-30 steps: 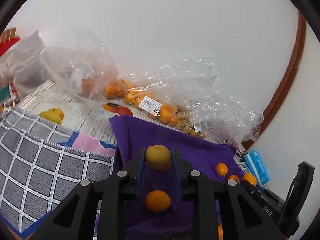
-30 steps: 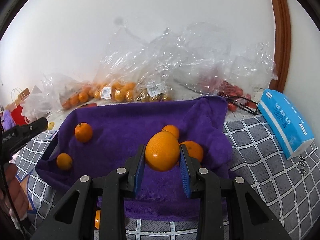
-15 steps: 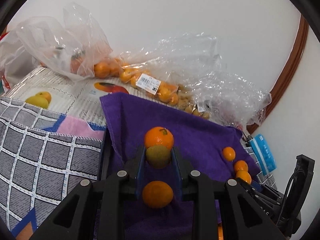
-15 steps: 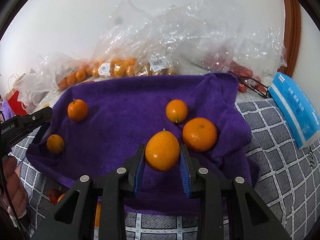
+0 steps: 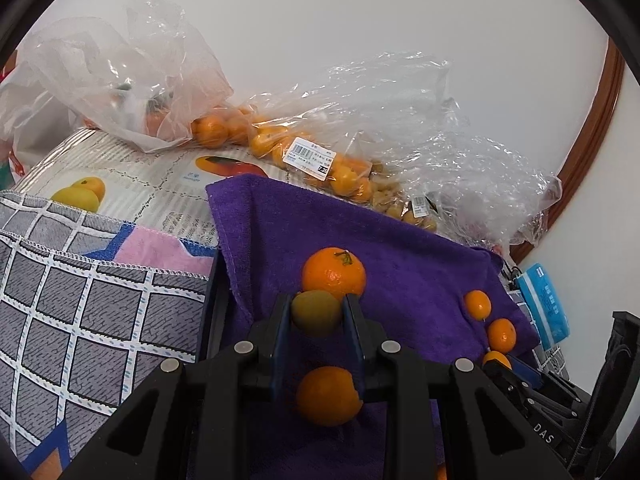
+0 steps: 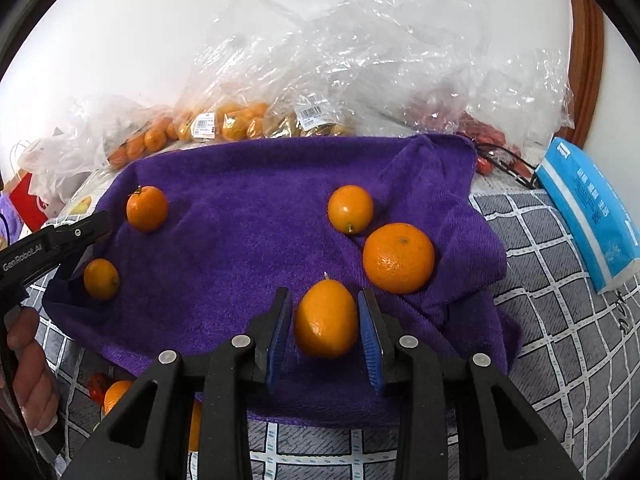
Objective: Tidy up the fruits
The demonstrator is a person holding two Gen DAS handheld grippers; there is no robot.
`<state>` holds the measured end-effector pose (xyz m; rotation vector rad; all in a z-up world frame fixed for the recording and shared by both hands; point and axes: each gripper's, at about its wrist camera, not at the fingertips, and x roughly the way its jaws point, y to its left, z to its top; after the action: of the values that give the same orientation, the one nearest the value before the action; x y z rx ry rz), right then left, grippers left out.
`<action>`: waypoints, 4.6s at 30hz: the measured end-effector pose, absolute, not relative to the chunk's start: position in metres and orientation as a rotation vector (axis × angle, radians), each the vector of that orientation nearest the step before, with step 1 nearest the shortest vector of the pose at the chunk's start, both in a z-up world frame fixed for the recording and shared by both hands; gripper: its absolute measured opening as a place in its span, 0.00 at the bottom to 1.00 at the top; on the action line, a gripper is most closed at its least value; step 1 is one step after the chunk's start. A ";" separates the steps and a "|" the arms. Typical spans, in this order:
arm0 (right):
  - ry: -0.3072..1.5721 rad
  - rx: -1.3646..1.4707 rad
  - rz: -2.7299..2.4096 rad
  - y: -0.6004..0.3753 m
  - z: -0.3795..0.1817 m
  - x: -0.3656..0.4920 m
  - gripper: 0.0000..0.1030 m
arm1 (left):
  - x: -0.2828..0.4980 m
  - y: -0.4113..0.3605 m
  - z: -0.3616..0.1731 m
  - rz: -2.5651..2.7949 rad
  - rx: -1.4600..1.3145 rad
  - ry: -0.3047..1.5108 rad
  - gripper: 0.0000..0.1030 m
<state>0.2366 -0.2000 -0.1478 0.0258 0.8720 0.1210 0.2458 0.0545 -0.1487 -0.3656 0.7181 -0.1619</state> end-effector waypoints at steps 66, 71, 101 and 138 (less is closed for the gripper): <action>0.915 0.079 0.158 -0.176 -0.128 0.138 0.29 | 0.112 0.088 -0.128 -0.153 -0.272 0.755 0.53; 0.947 0.039 0.161 -0.178 -0.141 0.125 0.30 | 0.111 0.079 -0.144 -0.144 -0.243 0.834 0.53; 0.870 0.052 0.113 -0.211 -0.150 0.108 0.31 | 0.137 0.013 -0.145 -0.275 -0.079 0.871 0.34; 0.913 0.104 0.097 -0.217 -0.156 0.117 0.31 | 0.136 0.028 -0.163 -0.196 -0.005 0.884 0.26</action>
<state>0.1170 -0.2168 -0.1565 0.1039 0.9127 0.0974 0.1358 0.0276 -0.1628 -0.0046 0.8843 -0.1957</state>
